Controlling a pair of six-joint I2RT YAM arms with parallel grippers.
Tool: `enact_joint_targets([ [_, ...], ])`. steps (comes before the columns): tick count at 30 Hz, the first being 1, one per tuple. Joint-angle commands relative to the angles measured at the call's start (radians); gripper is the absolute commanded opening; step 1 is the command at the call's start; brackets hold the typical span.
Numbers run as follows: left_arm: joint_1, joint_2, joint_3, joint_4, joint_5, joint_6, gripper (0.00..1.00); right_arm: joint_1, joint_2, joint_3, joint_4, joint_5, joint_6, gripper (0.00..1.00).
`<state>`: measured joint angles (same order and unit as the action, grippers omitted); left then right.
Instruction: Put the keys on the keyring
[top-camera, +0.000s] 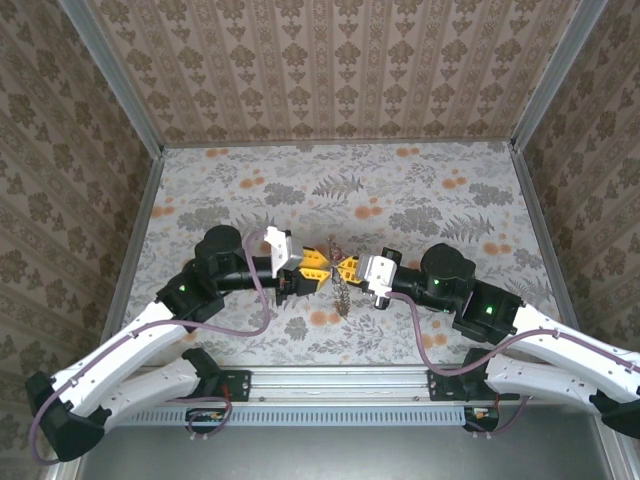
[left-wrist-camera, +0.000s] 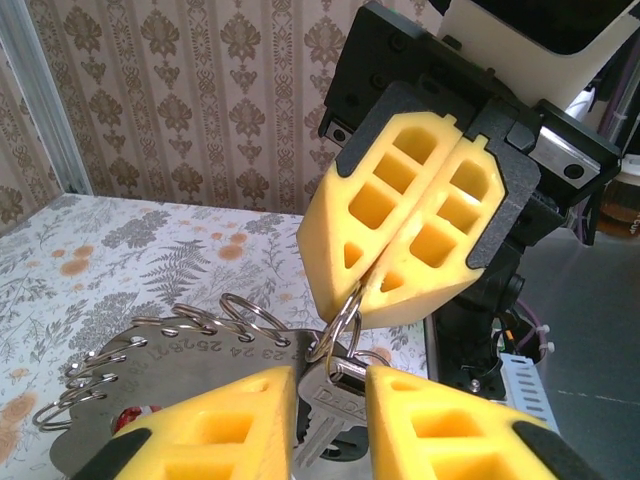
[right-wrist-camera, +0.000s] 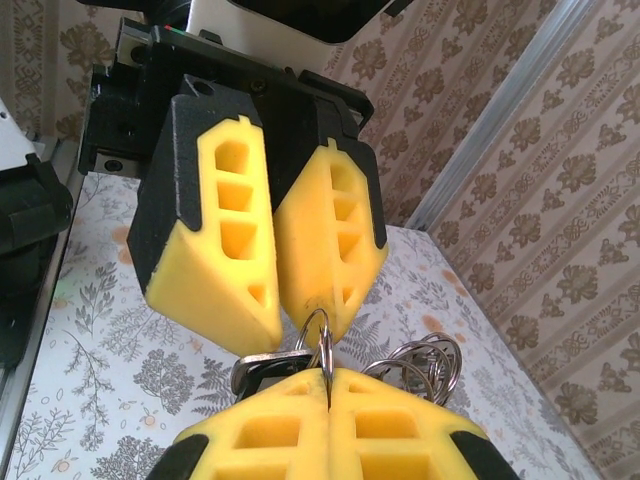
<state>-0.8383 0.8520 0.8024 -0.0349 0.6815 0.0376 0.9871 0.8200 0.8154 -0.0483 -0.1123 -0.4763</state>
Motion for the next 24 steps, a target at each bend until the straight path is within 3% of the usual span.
enact_joint_targets([
  [1, -0.007, 0.005, 0.042, 0.039, 0.027, 0.016, 0.24, 0.01, -0.006, -0.002, 0.074, 0.023, -0.017, 0.0],
  [5, -0.009, 0.008, 0.042, 0.047, 0.029, 0.018, 0.19, 0.013, -0.004, -0.002, 0.073, 0.028, -0.018, 0.0],
  [12, -0.01, 0.008, 0.041, 0.048, 0.02, 0.022, 0.01, 0.016, -0.005, -0.006, 0.075, 0.034, -0.023, 0.0],
  [24, -0.001, -0.009, 0.032, 0.01, -0.012, 0.036, 0.0, 0.018, -0.031, -0.022, 0.1, 0.035, -0.018, 0.0],
])
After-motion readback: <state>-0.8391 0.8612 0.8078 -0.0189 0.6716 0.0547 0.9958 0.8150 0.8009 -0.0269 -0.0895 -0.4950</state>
